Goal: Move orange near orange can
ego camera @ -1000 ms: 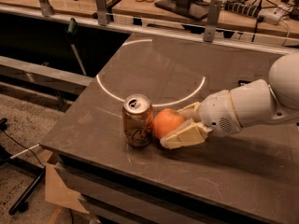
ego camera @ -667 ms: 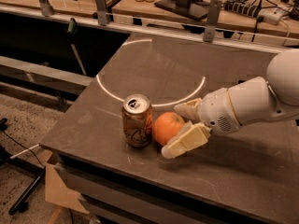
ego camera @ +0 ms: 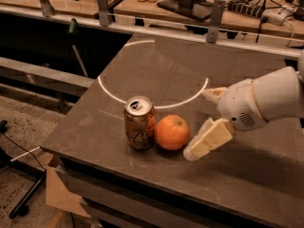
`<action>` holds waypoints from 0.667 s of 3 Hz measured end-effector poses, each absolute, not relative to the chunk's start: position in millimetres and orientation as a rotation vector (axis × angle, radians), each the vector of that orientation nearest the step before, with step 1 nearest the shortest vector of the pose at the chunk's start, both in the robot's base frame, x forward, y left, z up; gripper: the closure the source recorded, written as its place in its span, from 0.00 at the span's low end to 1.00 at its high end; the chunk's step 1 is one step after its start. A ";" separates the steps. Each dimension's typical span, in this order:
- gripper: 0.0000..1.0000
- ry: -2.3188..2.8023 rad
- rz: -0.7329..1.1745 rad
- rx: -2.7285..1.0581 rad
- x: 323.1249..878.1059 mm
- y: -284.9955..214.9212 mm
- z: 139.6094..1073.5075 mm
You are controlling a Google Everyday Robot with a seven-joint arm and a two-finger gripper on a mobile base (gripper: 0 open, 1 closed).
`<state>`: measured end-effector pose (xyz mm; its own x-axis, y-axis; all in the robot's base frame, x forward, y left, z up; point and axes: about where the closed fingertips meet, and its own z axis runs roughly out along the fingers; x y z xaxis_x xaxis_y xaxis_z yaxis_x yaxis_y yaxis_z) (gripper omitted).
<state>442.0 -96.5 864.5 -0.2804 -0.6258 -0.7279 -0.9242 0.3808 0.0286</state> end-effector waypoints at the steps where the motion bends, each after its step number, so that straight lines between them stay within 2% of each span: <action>1: 0.00 2.089 0.430 -1.308 441.4 -135.2 880.8; 2: 0.00 2.174 0.272 -1.180 436.6 -171.2 895.6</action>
Offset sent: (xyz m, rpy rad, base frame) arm -0.0103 -0.1283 0.0488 -0.2572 -0.0985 -0.4599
